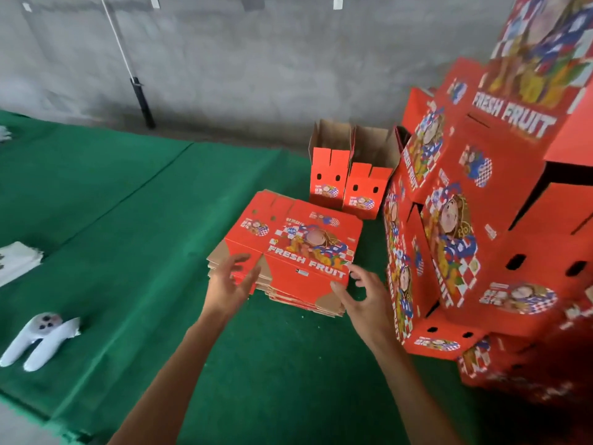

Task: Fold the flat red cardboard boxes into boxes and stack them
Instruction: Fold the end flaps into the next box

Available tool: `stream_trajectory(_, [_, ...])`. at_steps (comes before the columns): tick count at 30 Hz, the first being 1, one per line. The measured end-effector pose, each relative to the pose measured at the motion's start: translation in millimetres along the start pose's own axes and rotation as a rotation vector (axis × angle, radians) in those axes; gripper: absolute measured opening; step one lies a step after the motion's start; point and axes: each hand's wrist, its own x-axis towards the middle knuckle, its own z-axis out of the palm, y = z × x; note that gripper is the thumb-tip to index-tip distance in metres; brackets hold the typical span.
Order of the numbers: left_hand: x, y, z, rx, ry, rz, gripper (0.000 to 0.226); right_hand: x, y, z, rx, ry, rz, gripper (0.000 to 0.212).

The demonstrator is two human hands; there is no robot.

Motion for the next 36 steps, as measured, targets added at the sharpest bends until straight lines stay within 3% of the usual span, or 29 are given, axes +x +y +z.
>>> stream_trajectory(5, [57,-41,16,0.332,0.029,0.008,0.055,33,33,43,-0.125,-0.144,0.203,0.060])
stream_trajectory(10, [97,-78,34,0.685,-0.124,-0.178,0.088,52,60,74,-0.208,-0.191,0.453,0.067])
stream_trajectory(14, [113,-100,38,0.735,-0.188,-0.243,0.092,63,68,95,-0.172,-0.222,0.646,0.051])
stream_trajectory(17, [119,-102,43,0.768,-0.272,-0.220,0.083,67,70,104,-0.202,-0.173,0.703,0.050])
stream_trajectory(21, [129,-106,36,0.942,-0.377,-0.130,0.078,62,60,119,-0.252,-0.169,0.721,0.046])
stream_trajectory(26, [141,-88,37,0.991,-0.512,-0.092,0.067,50,51,118,-0.059,-0.086,0.788,0.042])
stream_trajectory(31, [136,-56,19,0.860,-0.295,0.115,0.033,40,12,96,0.270,0.142,0.542,0.051])
stream_trajectory(36, [128,-19,-9,0.656,-0.096,0.127,0.023,33,-26,63,0.083,0.307,0.390,0.061])
